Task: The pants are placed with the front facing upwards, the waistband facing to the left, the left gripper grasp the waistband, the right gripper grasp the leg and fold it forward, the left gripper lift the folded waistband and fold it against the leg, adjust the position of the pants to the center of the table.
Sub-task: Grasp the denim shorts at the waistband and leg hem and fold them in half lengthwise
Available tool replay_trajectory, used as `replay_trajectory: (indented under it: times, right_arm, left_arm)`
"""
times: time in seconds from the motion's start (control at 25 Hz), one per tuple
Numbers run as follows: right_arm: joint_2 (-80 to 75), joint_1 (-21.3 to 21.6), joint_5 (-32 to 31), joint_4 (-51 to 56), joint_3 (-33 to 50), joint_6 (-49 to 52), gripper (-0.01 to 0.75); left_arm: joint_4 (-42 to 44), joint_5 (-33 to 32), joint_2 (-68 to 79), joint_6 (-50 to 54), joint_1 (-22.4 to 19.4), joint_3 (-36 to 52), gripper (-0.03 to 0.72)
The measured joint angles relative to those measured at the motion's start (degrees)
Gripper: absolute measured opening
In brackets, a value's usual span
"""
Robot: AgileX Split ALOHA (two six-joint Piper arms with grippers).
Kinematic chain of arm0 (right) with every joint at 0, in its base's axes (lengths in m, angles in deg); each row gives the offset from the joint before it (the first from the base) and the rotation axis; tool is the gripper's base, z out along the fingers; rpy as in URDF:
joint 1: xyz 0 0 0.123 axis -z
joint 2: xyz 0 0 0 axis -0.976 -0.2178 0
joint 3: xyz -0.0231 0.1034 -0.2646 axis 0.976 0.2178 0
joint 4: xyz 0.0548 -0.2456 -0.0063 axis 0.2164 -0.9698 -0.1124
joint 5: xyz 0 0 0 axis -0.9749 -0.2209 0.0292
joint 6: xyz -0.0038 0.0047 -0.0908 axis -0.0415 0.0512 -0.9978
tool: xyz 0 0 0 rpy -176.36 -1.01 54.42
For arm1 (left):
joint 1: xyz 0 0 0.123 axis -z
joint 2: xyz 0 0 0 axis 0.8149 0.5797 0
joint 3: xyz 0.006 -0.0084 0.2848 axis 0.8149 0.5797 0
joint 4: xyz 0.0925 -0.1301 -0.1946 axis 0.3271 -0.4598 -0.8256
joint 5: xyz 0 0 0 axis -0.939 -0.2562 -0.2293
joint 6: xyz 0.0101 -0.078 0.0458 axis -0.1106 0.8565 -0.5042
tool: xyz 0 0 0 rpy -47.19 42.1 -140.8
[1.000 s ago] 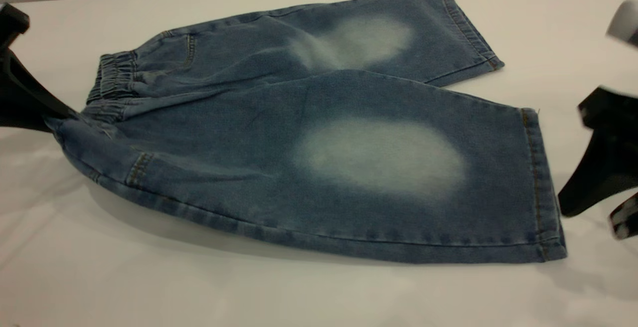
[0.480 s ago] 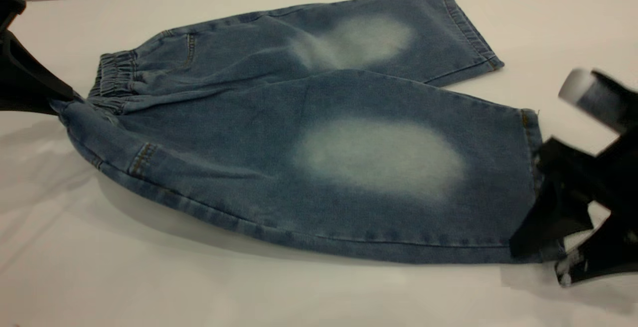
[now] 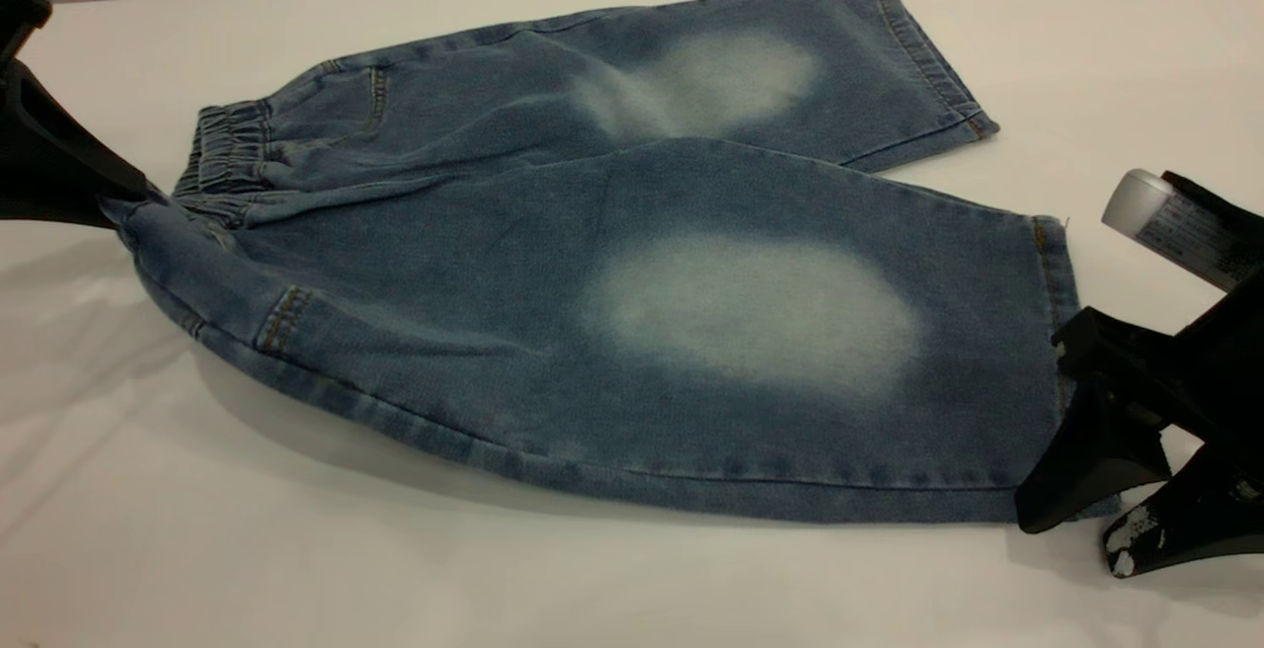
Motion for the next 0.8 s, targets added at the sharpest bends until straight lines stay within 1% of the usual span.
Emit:
replay_trajectory:
  times: [0.28,0.52,0.6,0.68,0.76,0.8]
  right_arm:
    - [-0.5,0.0,1.6,5.3,-1.8,-4.0,0.353]
    - [-0.6,0.0,2.4,7.4,-3.3,-4.2,0.353]
    - [-0.6,0.0,2.7,8.1,-3.3,-4.2,0.341]
    - [-0.6,0.0,3.5,8.5,-3.3,-4.2,0.306]
    - [-0.6,0.0,4.4,8.6,-3.3,-4.2,0.237]
    - [-0.6,0.0,4.9,8.7,-3.3,-4.2,0.182]
  left_arm:
    - [0.0,-0.2,0.0,0.0,0.0,0.0,0.127]
    - [0.0,-0.2,0.0,0.0,0.0,0.0,0.127]
    - [0.0,-0.2,0.0,-0.1,0.0,0.0,0.127]
    - [0.0,-0.2,0.0,-0.1,0.0,0.0,0.127]
    - [0.1,-0.4,0.0,-0.1,0.0,0.0,0.127]
    - [0.1,-0.7,0.0,-0.1,0.0,0.0,0.127]
